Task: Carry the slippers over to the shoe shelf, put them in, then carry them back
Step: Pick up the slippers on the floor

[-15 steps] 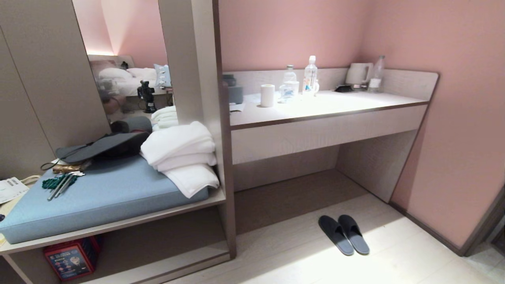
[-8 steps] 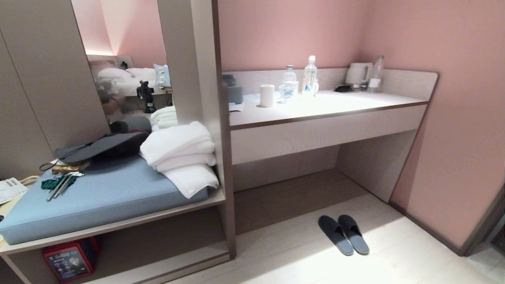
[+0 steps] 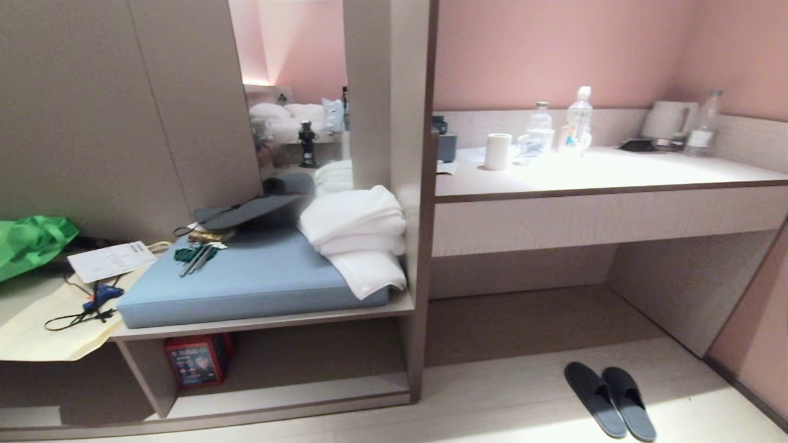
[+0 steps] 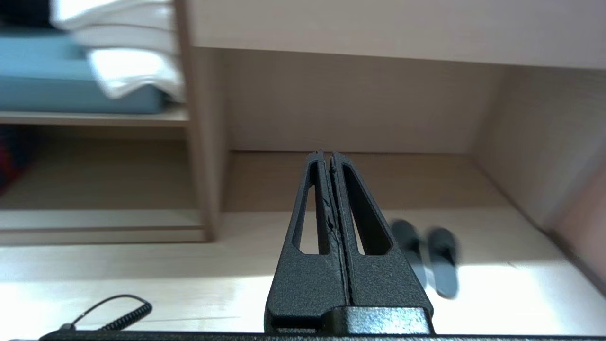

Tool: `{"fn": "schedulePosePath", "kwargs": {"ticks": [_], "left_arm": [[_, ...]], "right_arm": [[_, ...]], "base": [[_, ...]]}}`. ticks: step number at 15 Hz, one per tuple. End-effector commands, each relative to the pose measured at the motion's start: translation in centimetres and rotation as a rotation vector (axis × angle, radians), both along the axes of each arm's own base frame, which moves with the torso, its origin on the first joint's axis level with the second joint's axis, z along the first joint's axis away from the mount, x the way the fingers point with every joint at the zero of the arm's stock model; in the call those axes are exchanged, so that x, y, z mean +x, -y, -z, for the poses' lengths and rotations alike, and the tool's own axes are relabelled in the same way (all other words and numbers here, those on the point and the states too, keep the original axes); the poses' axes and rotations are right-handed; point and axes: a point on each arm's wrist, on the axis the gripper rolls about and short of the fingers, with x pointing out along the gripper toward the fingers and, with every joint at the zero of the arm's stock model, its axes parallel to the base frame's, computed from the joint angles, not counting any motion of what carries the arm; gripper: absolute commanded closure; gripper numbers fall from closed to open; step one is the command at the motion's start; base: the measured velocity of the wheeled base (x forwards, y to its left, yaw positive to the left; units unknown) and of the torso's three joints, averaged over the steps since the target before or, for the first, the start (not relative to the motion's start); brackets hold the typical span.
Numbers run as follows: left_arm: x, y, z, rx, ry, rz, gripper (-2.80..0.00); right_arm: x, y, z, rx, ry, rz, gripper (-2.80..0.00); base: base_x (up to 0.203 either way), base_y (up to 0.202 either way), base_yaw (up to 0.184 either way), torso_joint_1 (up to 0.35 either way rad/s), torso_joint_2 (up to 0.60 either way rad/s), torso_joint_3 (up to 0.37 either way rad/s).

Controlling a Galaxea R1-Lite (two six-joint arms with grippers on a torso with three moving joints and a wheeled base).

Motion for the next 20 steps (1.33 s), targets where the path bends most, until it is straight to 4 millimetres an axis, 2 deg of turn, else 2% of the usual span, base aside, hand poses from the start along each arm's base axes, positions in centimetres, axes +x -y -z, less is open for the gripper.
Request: {"fn": "schedulePosePath", "kwargs": {"ticks": [1,12,20], "left_arm": [[0.01,0.00,0.01,0.000,-0.002,0.000,0.00],[0.01,0.00,0.01,0.000,-0.002,0.000,0.00],[0.01,0.00,0.01,0.000,-0.002,0.000,0.00]], "right_arm": [[0.01,0.00,0.04,0.000,-0.001,0.001,0.00],[0.01,0.00,0.03,-0.002,-0.001,0.001,0.00],[0.01,0.00,0.00,-0.002,0.000,0.001,0.00]], "base": [[0.000,-0.007,0.131,0.003,0.00,0.002],[0.000,-0.001,0.007,0.000,0.00,0.000],[0.000,-0.172,0.005,0.003,0.00,0.001]]}}
